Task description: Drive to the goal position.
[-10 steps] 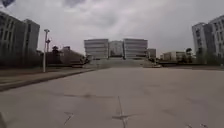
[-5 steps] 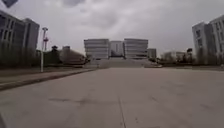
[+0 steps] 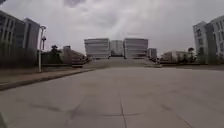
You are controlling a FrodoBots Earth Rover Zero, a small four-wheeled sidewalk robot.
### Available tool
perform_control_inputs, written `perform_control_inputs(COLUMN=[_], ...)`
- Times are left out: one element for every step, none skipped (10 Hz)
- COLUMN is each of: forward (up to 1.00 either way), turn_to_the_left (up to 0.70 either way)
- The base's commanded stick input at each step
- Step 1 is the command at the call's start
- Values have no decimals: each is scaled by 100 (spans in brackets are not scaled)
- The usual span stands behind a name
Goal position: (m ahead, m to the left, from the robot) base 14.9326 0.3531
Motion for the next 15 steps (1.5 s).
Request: perform_control_inputs(forward=[70,70,70,70,70,70,70,70,70,70,70,70,70,70,70], turn_to_the_left=[-1,-1,-1,-1,-1,-1,-1,-1,-1,-1,-1,-1,-1,-1,-1])
